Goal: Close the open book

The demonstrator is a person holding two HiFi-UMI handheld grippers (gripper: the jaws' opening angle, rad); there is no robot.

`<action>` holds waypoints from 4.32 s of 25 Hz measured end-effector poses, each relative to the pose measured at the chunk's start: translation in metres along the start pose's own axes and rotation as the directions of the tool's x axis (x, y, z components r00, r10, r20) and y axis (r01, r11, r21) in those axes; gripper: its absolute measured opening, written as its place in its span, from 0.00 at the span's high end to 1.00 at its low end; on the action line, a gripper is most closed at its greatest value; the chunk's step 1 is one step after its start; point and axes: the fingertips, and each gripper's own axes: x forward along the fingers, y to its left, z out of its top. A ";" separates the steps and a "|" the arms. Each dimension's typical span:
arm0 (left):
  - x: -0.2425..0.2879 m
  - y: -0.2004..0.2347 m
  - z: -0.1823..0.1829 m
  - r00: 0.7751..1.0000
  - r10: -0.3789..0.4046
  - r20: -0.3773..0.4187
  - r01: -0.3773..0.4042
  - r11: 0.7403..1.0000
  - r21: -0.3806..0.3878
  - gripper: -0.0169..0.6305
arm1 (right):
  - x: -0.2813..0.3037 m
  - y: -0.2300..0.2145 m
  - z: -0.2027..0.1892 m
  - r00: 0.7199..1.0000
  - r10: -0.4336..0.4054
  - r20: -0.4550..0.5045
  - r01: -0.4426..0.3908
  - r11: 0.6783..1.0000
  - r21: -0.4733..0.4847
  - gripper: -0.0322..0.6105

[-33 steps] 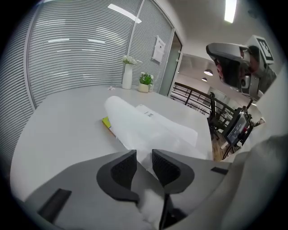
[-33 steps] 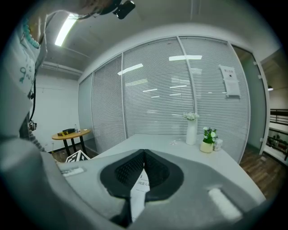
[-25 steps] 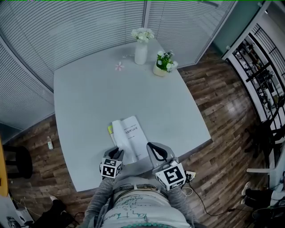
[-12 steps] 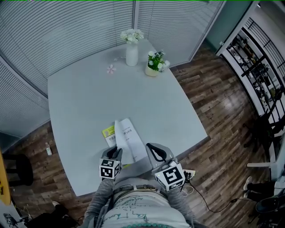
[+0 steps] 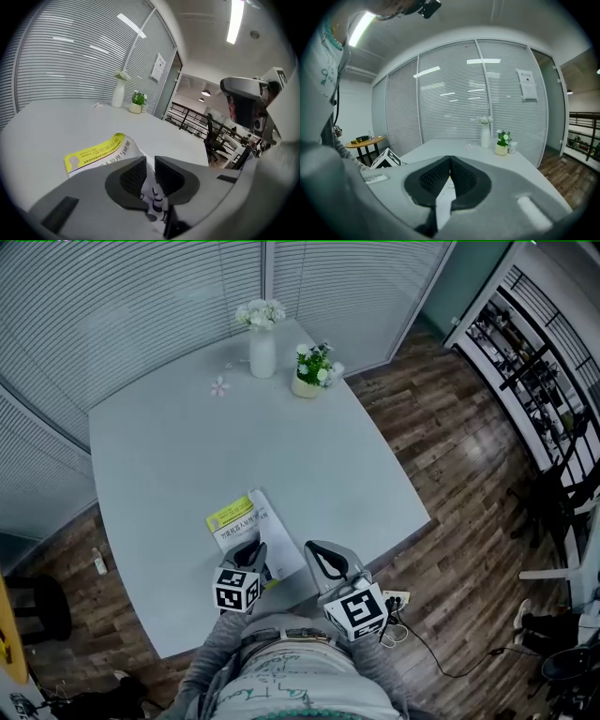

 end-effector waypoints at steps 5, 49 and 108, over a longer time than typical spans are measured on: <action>0.027 -0.023 0.004 0.998 -0.058 -0.011 0.058 0.998 0.007 0.89 | -0.003 -0.006 -0.005 1.000 -0.013 -0.007 0.013 1.000 0.009 0.95; -0.033 -0.032 -0.001 0.998 -0.053 0.029 0.049 0.992 0.118 0.98 | 0.028 0.045 -0.028 0.986 0.131 -0.107 -0.138 0.988 -0.063 0.95; -0.158 -0.042 0.159 0.864 0.063 0.499 -0.163 0.974 0.160 0.98 | 0.056 0.102 0.069 0.947 0.315 0.061 -0.301 0.938 -0.174 0.95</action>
